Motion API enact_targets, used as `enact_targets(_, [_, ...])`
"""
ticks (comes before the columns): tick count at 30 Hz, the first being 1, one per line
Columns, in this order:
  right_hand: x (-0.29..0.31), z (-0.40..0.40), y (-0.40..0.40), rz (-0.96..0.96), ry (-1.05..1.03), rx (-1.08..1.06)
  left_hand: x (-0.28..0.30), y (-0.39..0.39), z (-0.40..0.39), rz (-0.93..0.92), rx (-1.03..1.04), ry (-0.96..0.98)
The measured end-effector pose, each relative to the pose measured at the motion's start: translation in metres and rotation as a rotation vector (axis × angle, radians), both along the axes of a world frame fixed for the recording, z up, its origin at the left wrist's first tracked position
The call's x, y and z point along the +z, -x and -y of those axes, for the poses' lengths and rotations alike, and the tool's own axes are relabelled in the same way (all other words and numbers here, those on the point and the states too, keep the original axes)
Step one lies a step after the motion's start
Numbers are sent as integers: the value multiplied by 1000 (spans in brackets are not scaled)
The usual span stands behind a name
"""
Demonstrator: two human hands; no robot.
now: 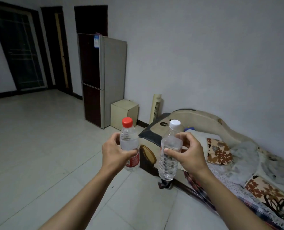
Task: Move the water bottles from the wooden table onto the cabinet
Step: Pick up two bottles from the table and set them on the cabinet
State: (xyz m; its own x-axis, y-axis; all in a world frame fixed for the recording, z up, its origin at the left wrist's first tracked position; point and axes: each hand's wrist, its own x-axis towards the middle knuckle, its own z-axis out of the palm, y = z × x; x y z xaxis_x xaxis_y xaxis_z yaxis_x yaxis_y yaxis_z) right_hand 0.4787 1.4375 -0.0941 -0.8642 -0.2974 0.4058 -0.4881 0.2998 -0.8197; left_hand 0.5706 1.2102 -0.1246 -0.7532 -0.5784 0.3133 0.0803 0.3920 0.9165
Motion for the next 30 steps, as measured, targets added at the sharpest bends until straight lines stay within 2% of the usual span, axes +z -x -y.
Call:
enact_targets(3, [7, 30, 35, -31, -18, -14, 4, 35, 33, -20, -11, -8])
enact_targets(14, [-21, 127, 159, 58, 40, -32, -14, 156, 132, 56, 18, 25])
enact_targets(23, [-25, 216, 329, 68, 78, 28, -2, 303, 215, 106, 75, 104])
enact_targets(30, [-11, 283, 427, 82, 90, 96, 9, 390, 285, 76, 133, 63])
